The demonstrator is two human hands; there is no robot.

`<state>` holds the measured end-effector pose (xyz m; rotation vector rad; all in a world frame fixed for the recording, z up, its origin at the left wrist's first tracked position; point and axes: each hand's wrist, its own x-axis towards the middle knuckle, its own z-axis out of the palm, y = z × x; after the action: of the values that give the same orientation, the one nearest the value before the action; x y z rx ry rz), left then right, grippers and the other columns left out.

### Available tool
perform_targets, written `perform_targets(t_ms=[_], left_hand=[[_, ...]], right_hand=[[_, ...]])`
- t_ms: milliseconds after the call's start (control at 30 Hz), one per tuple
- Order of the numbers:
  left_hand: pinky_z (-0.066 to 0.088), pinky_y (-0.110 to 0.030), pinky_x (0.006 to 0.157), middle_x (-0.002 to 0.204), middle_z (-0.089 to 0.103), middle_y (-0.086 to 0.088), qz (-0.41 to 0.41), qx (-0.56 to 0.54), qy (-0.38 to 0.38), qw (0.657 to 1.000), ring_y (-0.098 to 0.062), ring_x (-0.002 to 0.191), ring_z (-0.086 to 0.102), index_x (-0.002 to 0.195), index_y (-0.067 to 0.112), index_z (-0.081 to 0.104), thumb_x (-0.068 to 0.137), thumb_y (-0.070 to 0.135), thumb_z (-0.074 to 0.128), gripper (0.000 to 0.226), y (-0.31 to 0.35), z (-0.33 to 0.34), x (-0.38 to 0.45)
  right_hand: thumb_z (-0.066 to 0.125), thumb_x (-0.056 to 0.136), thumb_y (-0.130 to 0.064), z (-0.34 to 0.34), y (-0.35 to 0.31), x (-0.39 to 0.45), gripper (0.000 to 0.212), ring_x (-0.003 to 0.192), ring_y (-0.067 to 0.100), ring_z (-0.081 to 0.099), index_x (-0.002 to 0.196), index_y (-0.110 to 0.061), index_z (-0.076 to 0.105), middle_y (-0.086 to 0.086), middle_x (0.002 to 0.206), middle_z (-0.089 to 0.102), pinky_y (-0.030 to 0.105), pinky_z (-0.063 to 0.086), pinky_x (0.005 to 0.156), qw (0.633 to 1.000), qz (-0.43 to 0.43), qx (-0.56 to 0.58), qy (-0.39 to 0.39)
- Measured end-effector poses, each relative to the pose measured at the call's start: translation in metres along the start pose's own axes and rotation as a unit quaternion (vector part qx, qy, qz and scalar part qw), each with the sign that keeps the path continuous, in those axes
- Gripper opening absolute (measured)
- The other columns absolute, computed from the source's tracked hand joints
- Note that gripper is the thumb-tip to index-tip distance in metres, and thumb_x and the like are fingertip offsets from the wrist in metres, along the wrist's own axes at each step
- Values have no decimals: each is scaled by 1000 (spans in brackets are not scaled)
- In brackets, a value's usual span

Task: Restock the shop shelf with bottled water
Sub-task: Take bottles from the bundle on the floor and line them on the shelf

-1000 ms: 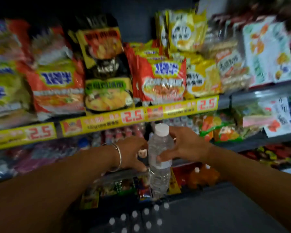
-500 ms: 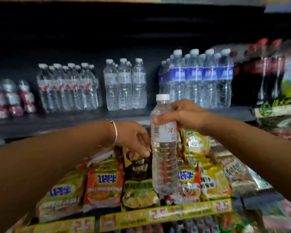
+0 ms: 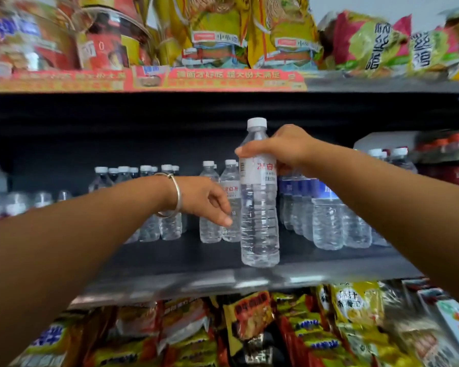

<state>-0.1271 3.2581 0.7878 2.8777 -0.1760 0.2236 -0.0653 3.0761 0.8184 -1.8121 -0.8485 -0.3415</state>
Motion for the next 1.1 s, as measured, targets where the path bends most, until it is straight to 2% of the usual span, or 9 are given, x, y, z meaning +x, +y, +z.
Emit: perform_targets(t_ms=[100,267,400,500,633,700,800,933,1100], left_hand=[[47,-13,81,90,67,7,-7,-12,9,1000,-5,84,62,103,16,66,75,31,75,34,-27,-3,8],[50,-31,95,94,65,2,-27,-3,14,1000,-15,96,63,104,15,64,74,33,75,37,-79,0,23],[50,-31,93,88,63,6,-26,-11,10,1000,-14,94,62,106,12,65,75,33,75,39,-113,8,37],[49,-26,90,86,61,8,-20,-21,7,1000,-11,91,59,109,9,64,78,32,73,39,-130,13,47],[49,-28,91,90,63,6,-12,-28,9,1000,-12,92,60,107,10,65,76,33,74,39,-145,24,60],[48,-28,90,92,63,4,-8,-30,9,999,-11,90,59,107,9,65,77,33,73,39,-150,27,66],[49,-30,93,94,63,2,-4,-40,7,999,-13,93,60,106,9,65,76,32,74,39,-154,30,73],[48,-26,89,90,62,3,1,-46,10,999,-11,90,58,106,7,66,78,29,73,37,-155,36,78],[48,-27,90,95,63,1,-2,-39,7,999,-11,90,58,106,8,66,78,32,72,38,-154,41,79]], right_hand=[[83,65,-36,22,-3,25,37,27,3,48,61,-9,58,-8,32,50,12,32,32,1000,1,-10,20],[84,59,-48,67,10,62,42,47,11,56,58,-13,60,-4,52,57,21,41,43,997,13,-58,52],[82,58,-53,100,26,87,56,66,21,66,80,-3,69,7,76,67,29,54,54,994,37,-97,47],[82,57,-53,119,39,100,63,68,24,70,88,0,69,12,85,70,32,59,60,990,52,-121,40],[79,60,-56,135,49,110,59,53,18,66,83,-3,67,7,76,68,24,50,48,983,66,-166,48],[79,60,-58,139,50,116,58,50,15,64,81,-5,65,4,70,64,22,48,47,979,69,-186,53],[79,60,-58,144,54,125,58,49,14,63,80,-6,64,3,67,62,24,53,55,976,71,-198,53],[78,62,-55,146,55,128,49,46,12,60,66,-12,57,-1,67,59,17,44,39,976,77,-198,48],[79,61,-55,148,57,127,49,49,13,61,67,-13,56,2,70,60,18,48,37,979,77,-181,48]])
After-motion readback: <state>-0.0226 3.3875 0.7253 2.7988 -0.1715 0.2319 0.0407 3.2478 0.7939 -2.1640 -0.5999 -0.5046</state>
